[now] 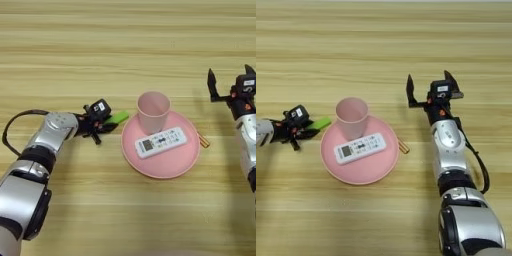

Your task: Move the objects on the table

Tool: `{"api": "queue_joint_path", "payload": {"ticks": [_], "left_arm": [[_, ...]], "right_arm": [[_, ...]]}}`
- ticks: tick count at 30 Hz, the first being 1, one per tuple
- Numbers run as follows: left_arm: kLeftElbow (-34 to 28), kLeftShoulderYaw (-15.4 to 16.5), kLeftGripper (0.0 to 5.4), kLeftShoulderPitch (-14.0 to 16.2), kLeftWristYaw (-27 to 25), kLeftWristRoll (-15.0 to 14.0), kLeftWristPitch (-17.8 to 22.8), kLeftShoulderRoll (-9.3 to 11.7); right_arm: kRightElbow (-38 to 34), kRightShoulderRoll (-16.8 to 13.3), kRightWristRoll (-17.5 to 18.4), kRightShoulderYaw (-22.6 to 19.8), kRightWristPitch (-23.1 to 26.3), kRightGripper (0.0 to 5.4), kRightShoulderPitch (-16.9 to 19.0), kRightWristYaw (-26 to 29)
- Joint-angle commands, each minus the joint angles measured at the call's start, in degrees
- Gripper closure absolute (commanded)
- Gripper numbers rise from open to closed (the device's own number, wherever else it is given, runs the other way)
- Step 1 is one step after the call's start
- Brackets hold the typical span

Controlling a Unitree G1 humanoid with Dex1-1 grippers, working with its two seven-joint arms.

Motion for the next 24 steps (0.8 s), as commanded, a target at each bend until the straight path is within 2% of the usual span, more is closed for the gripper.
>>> {"api": "queue_joint_path", "payload": {"ticks": [1, 7, 11, 16, 24], "left_arm": [[-0.6, 0.2, 4.06, 0.1, 0.2, 0.3, -0.5, 0.5], [-5.3, 2.3, 4.06, 0.2, -0.7, -1.9, -0.1, 1.3], [-10.7, 4.0, 4.06, 1.1, -1.6, -3.6, 0.8, 1.9], [-20.2, 5.4, 4.06, 3.3, -2.7, -6.2, 3.9, 2.7], [-38.1, 5.2, 4.06, 8.2, -4.1, -9.1, 9.9, 3.8]], "right_arm": [[0.2, -0.1, -0.2, 0.1, 0.3, 0.00, -0.2, 0.0], [0.4, -0.1, -0.3, 0.1, 0.3, 0.00, -0.3, 0.0], [0.5, 0.0, -0.3, 0.1, 0.3, 0.00, -0.4, -0.1], [0.6, 0.0, -0.4, 0.2, 0.3, 0.00, -0.5, -0.1], [0.7, 0.2, -0.6, 0.4, 0.3, 0.00, -0.6, -0.4]]}}
